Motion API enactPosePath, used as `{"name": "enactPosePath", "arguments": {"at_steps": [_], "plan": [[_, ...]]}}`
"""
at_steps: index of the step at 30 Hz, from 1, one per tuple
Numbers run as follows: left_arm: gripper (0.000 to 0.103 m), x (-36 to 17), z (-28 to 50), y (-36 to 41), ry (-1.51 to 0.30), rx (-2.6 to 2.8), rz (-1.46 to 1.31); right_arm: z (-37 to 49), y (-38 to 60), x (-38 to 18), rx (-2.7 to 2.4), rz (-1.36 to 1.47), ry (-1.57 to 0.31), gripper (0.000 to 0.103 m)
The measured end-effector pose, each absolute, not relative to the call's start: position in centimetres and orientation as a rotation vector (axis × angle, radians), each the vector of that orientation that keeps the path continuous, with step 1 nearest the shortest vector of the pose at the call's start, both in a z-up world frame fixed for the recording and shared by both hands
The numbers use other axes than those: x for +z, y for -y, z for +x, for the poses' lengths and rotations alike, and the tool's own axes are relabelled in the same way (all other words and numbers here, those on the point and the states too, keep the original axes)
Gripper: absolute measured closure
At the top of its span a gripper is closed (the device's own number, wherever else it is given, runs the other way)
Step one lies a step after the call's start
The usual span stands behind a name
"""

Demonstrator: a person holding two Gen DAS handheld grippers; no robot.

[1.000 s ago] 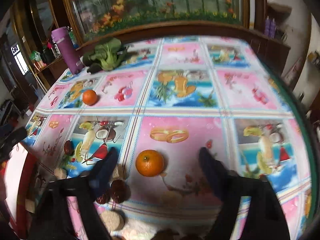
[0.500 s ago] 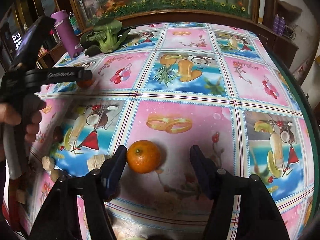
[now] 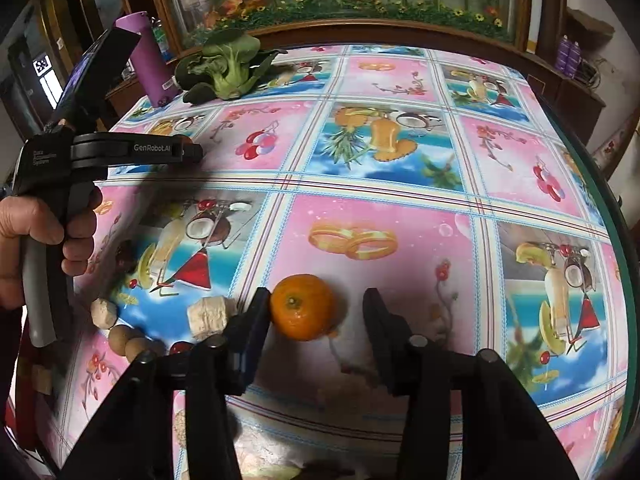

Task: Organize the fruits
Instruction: 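Close the left tool on one orange while the right tool grasps another orange, then carry both oranges over the red-rimmed tray and open both tools to drop them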

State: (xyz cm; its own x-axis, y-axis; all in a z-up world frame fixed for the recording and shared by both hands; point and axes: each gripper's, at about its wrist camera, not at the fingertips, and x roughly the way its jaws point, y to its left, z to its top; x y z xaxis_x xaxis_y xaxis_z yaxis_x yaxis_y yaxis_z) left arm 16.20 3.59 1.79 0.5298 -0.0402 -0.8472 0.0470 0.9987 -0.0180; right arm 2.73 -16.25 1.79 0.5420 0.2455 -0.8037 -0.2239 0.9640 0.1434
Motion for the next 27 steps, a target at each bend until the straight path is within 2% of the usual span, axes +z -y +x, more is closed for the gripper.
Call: {"name": "enactPosePath", "arguments": {"at_steps": [2,15,23,27], "plan": [[0.067,1.9,15.8,-3.7,-1.014,-0.062,0.009,2.7,16.2,1.8,0.308,0.043,-0.965,0.072],[0.068,4.7,10.1,-5.7,-0.976,-0.110,-0.030,2.2,16.8,2.6,0.325,0.096,-0.920,0.073],[0.068,10.8,-2.2,-8.6,-0.844,-0.023,-0.059,-0.6,16.2,5.7,0.370,0.125,-0.709,0.073],[0.068,12.6,-10.8,-12.6,-0.799,0.049,-0.094,-3.4,12.5,6.9,0.493,0.122,-0.707,0.073]]}}
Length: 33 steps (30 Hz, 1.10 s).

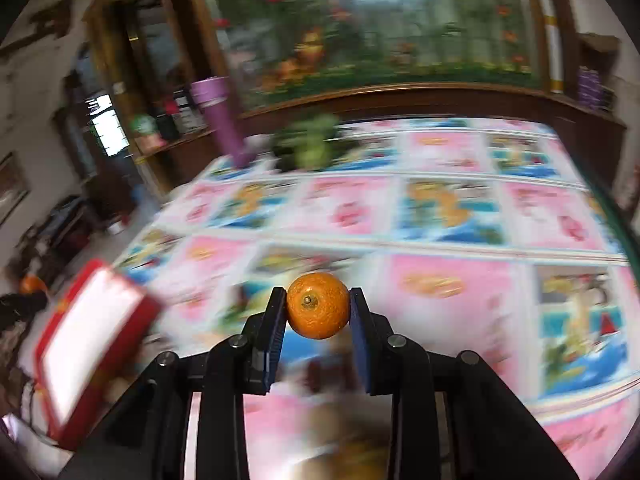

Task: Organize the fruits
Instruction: 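Carry both oranges over the red-rimmed tray and open both tools to drop them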

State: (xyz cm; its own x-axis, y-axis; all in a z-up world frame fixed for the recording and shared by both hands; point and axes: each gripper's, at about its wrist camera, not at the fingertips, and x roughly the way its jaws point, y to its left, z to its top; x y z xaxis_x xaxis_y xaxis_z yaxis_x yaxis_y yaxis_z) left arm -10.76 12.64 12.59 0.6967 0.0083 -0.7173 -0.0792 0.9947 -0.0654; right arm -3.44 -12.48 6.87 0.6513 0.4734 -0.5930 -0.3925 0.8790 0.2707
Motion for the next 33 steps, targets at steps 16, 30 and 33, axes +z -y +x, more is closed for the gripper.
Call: {"name": "enactPosePath", "arguments": {"at_steps": [16,30,33], "plan": [[0.068,6.2,-22.0,-23.3,-0.907,0.288,-0.130,-14.5,-8.6,6.3,0.938,-0.080,-0.854,0.073],[0.068,3.8,-22.5,-26.0,-0.974,0.315,-0.137,-17.2,-12.4,4.0,0.927,-0.218,-0.960,0.070],[0.067,3.5,-22.5,-26.2,-0.994,0.312,-0.143,-17.3,-12.9,3.7,0.928,-0.236,-0.961,0.065]]}}
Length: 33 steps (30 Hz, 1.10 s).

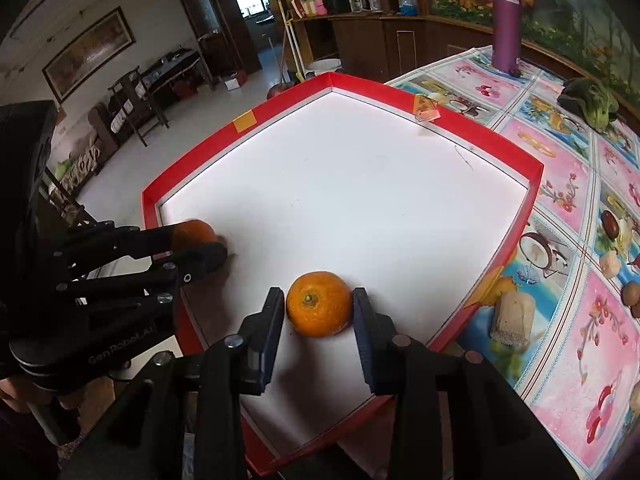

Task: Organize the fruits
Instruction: 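Carry both oranges over the red-rimmed tray and open both tools to drop them, then move both tools back over the tablecloth toward the white pieces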

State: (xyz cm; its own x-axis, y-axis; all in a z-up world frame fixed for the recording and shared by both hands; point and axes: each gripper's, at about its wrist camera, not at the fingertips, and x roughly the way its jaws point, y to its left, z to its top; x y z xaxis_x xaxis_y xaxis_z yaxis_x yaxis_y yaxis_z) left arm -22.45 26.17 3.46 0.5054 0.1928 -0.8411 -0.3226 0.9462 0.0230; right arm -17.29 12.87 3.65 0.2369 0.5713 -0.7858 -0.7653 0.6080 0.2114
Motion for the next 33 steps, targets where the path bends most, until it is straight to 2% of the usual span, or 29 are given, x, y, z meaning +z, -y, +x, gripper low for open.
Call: {"name": "enactPosePath", "arguments": {"at_steps": [1,2,3,5,8,11,20,33], "plan": [[0.066,3.4,-22.5,-26.2,-1.001,0.315,-0.148,-17.4,-12.9,3.7,0.929,-0.239,-0.962,0.059],[0.059,3.5,-22.6,-26.1,-0.997,0.320,-0.149,-17.5,-12.7,3.9,0.920,-0.248,-0.948,0.053],[0.048,3.8,-22.8,-26.0,-0.988,0.330,-0.143,-17.7,-12.6,4.1,0.911,-0.255,-0.934,0.051],[0.035,4.5,-23.1,-25.9,-0.961,0.359,-0.122,-18.0,-12.0,4.7,0.914,-0.261,-0.905,0.050],[0.032,5.8,-23.9,-25.3,-0.905,0.406,-0.066,-18.4,-10.5,5.9,0.925,-0.244,-0.847,0.050],[0.025,6.7,-24.4,-24.6,-0.870,0.418,-0.052,-18.6,-8.8,7.0,0.889,-0.244,-0.779,0.049],[0.019,8.5,-25.0,-19.9,-0.812,0.337,0.002,-17.1,-0.3,8.5,0.741,-0.135,-0.739,0.047],[0.019,8.2,-23.8,-11.5,-0.868,0.071,0.003,-16.4,10.7,7.1,0.519,-0.055,-0.763,0.045]]}}
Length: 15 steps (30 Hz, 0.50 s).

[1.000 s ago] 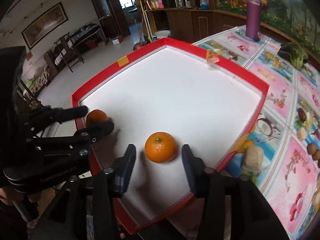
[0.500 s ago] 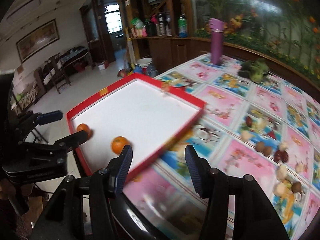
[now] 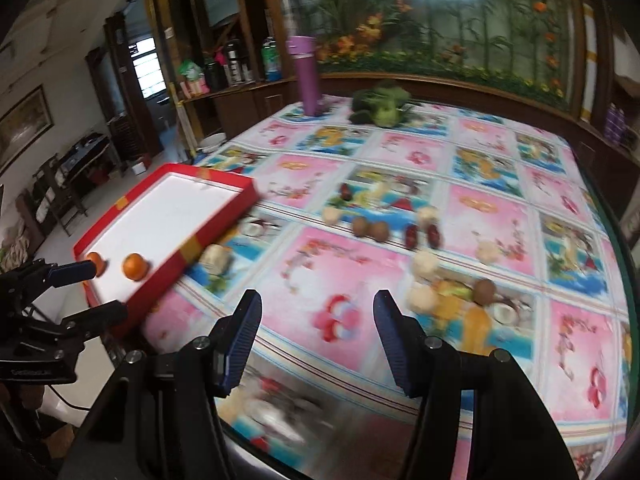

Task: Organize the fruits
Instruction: 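Move both tools back over the tablecloth toward the white pieces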

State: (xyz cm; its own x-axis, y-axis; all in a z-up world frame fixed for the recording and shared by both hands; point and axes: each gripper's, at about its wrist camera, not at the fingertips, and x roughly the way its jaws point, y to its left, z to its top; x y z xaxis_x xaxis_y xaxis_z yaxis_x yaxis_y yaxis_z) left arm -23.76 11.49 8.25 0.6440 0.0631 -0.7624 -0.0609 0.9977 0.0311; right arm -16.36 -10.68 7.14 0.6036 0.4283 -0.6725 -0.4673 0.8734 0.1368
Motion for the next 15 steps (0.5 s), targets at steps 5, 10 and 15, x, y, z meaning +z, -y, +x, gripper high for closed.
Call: {"name": "enactPosePath", "arguments": {"at_steps": [5,10,15], "plan": [[0.019,7.0,-22.9,-7.6,-0.914,-0.058,0.023,-15.6,16.7,5.8,0.372,0.018,-0.800,0.045],[0.019,5.2,-20.9,-6.1,-0.980,-0.110,0.002,-14.1,19.6,4.6,0.350,0.155,-0.864,0.045],[0.019,4.2,-19.4,-6.3,-1.021,-0.107,-0.039,-12.6,17.6,3.6,0.398,0.138,-0.908,0.045]]}}
